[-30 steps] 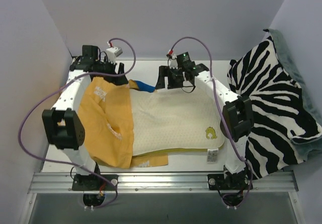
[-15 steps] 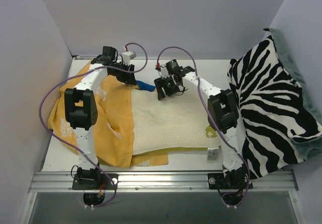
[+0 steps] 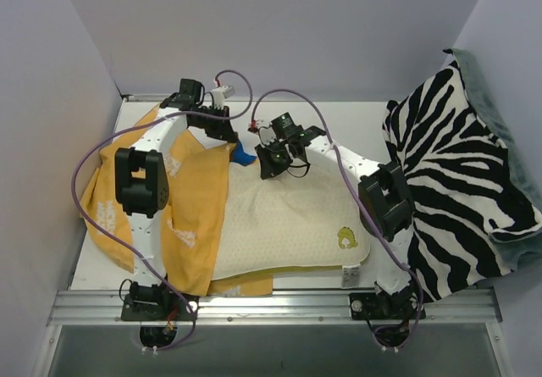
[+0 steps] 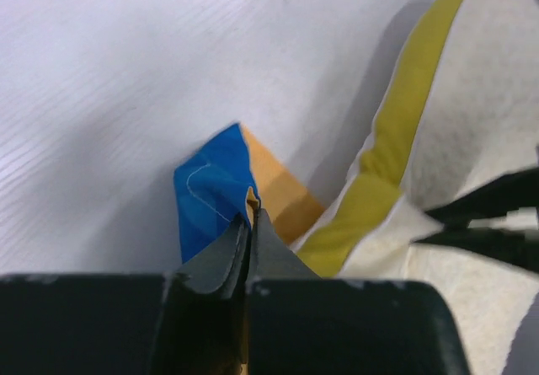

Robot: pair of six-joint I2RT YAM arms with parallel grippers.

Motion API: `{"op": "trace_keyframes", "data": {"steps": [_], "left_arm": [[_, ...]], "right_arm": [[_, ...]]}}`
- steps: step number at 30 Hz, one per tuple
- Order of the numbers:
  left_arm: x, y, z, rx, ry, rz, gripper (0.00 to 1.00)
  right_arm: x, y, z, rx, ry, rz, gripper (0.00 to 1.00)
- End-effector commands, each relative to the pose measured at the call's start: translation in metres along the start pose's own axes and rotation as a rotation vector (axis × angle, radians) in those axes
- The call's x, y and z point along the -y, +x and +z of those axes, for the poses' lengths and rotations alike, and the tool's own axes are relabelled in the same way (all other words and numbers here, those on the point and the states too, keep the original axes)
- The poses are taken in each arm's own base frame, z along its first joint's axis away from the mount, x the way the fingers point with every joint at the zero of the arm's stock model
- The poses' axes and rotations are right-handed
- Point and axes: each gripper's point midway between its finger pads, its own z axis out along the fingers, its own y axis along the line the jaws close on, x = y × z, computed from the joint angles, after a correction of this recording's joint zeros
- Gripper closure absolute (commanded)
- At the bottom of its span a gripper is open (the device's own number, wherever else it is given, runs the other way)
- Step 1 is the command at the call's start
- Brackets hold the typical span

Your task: Put the pillow into the pillowcase

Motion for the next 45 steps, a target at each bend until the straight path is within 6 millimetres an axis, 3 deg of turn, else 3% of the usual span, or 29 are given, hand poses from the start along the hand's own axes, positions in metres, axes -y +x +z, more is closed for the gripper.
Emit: {"op": "trace_keyframes", "data": {"steps": [1, 4, 6, 8, 13, 15, 16, 17, 18, 21, 23, 24, 25, 26, 27, 28, 29, 30, 31, 32, 33, 34, 35, 36, 37, 38, 40, 44, 45], "left_arm": [[0.088, -0.055, -0.013, 0.128, 0.193, 0.045, 1.00], [0.118, -0.074, -0.011, 0.196, 0.256, 0.018, 1.00], [0.129, -0.092, -0.013, 0.270, 0.294, -0.024, 1.00], [0.132, -0.092, -0.007, 0.284, 0.326, -0.063, 1.00], [0.116, -0.092, 0.023, 0.284, 0.367, -0.150, 1.00], [0.108, -0.091, 0.032, 0.284, 0.370, -0.158, 1.00], [0.104, -0.093, 0.034, 0.290, 0.362, -0.155, 0.88], [0.099, -0.106, 0.029, 0.323, 0.342, -0.136, 0.74], [0.085, -0.109, 0.025, 0.334, 0.317, -0.143, 0.57], [0.062, -0.138, -0.012, 0.416, 0.199, -0.080, 0.16], [0.037, -0.148, -0.051, 0.456, 0.097, -0.044, 0.03], [0.036, -0.151, -0.079, 0.465, 0.041, -0.001, 0.03], [0.020, -0.150, -0.105, 0.478, -0.013, 0.001, 0.03], [0.011, -0.137, -0.123, 0.449, -0.056, 0.012, 0.03], [0.023, -0.136, -0.152, 0.464, -0.080, 0.052, 0.03], [0.014, -0.120, -0.170, 0.448, -0.102, 0.044, 0.03], [-0.004, -0.098, -0.196, 0.421, -0.158, 0.064, 0.02], [0.013, -0.092, -0.225, 0.440, -0.187, 0.117, 0.03], [0.005, -0.063, -0.227, 0.403, -0.189, 0.089, 0.02], [0.002, -0.041, -0.244, 0.386, -0.214, 0.071, 0.03], [0.019, -0.033, -0.268, 0.396, -0.262, 0.204, 0.02], [0.010, 0.000, -0.261, 0.337, -0.305, 0.179, 0.03], [0.008, 0.016, -0.268, 0.300, -0.375, 0.245, 0.02], [0.027, 0.025, -0.284, 0.309, -0.442, 0.316, 0.02], [0.032, 0.036, -0.288, 0.295, -0.477, 0.358, 0.03], [0.029, 0.062, -0.283, 0.231, -0.516, 0.401, 0.03], [0.058, 0.072, -0.299, 0.256, -0.580, 0.484, 0.03], [0.091, 0.116, -0.292, 0.154, -0.519, 0.443, 0.03], [0.102, 0.115, -0.294, 0.151, -0.485, 0.451, 0.03]], "right_arm": [[-0.081, -0.035, -0.036, 0.143, -0.148, -0.153, 1.00], [-0.102, -0.038, -0.045, 0.182, -0.180, -0.164, 1.00], [-0.110, -0.039, -0.051, 0.208, -0.194, -0.171, 1.00], [-0.114, -0.039, -0.056, 0.222, -0.192, -0.178, 1.00], [-0.086, -0.042, -0.055, 0.241, -0.101, -0.157, 1.00], [-0.054, -0.051, -0.057, 0.268, -0.038, -0.100, 1.00], [-0.041, -0.057, -0.059, 0.285, -0.014, -0.088, 1.00], [-0.010, -0.060, -0.058, 0.292, 0.055, -0.012, 1.00], [0.005, -0.063, -0.059, 0.301, 0.083, 0.015, 1.00], [0.060, -0.073, -0.061, 0.310, 0.164, 0.133, 1.00], [0.075, -0.083, -0.061, 0.300, 0.173, 0.159, 0.94], [0.079, -0.071, -0.062, 0.235, 0.174, 0.178, 0.75], [0.079, -0.069, -0.064, 0.210, 0.172, 0.179, 0.64], [0.073, -0.070, -0.073, 0.203, 0.163, 0.170, 0.52], [0.065, -0.061, -0.079, 0.174, 0.143, 0.164, 0.32], [0.058, -0.058, -0.086, 0.169, 0.132, 0.132, 0.22], [0.045, -0.062, -0.110, 0.202, 0.127, 0.108, 0.12], [0.036, -0.045, -0.114, 0.157, 0.113, 0.074, 0.02], [0.019, -0.040, -0.119, 0.140, 0.093, -0.003, 0.00], [0.004, -0.037, -0.134, 0.142, 0.092, -0.055, 0.00], [-0.009, -0.020, -0.136, 0.089, 0.083, -0.090, 0.00], [-0.026, -0.001, -0.129, 0.030, 0.081, -0.178, 0.00], [-0.042, 0.010, -0.136, 0.018, 0.074, -0.230, 0.00], [-0.050, 0.023, -0.135, -0.016, 0.072, -0.268, 0.00], [-0.056, 0.046, -0.127, -0.073, 0.064, -0.292, 0.00], [-0.071, 0.055, -0.127, -0.089, 0.065, -0.357, 0.00], [-0.080, 0.081, -0.116, -0.155, 0.058, -0.392, 0.00], [-0.092, 0.107, -0.087, -0.204, 0.112, -0.486, 0.00], [-0.093, 0.105, -0.079, -0.192, 0.148, -0.512, 0.00]]}}
